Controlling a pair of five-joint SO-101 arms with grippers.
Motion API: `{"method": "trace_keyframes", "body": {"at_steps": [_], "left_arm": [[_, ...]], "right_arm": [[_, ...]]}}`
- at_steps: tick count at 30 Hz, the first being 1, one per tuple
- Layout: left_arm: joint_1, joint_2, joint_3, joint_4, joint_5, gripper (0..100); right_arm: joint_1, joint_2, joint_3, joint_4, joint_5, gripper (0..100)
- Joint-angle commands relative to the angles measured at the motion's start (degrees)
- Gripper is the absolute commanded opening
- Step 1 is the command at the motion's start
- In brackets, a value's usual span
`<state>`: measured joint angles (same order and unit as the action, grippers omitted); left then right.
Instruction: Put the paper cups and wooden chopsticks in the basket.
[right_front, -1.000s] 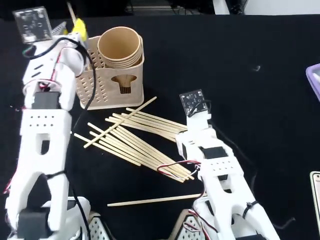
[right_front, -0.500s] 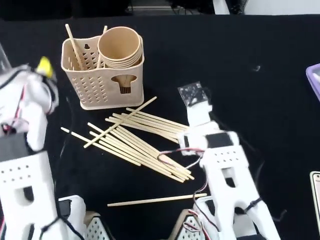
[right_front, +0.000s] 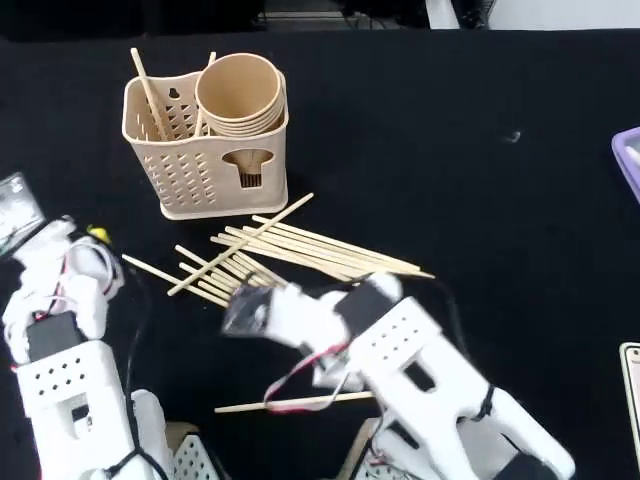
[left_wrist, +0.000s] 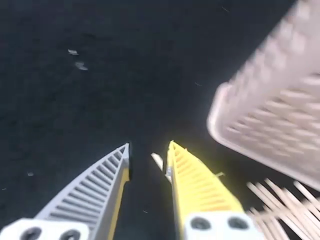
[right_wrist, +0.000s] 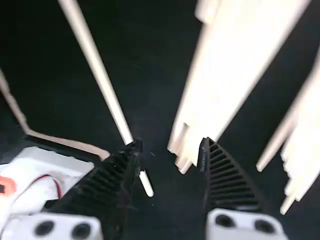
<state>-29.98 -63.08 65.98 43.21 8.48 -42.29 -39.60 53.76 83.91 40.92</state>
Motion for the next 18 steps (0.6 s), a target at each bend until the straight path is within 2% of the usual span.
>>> {"method": "trace_keyframes", "body": {"at_steps": [1,4,8,15,18], "left_arm": [[-7.2,-0.8,0.4,-3.6,3.8,13],[-11.4,-0.8,1.3,-5.1,8.2,13],[-12.7,-0.8,1.5,-5.1,9.7,13],[-12.7,-0.8,1.6,-4.7,9.7,13],[-12.7,-0.8,1.6,-4.7,9.6,13]], "right_arm": [[-11.1,-2.1,-0.7,0.2,-4.6,18.7],[-18.0,-2.0,2.1,-4.0,-7.6,18.7],[-24.2,-1.6,8.2,-11.9,-9.6,18.7],[-25.3,-1.6,15.6,-21.5,-10.1,18.6],[-24.6,-1.6,19.3,-26.6,-9.8,15.4]]}}
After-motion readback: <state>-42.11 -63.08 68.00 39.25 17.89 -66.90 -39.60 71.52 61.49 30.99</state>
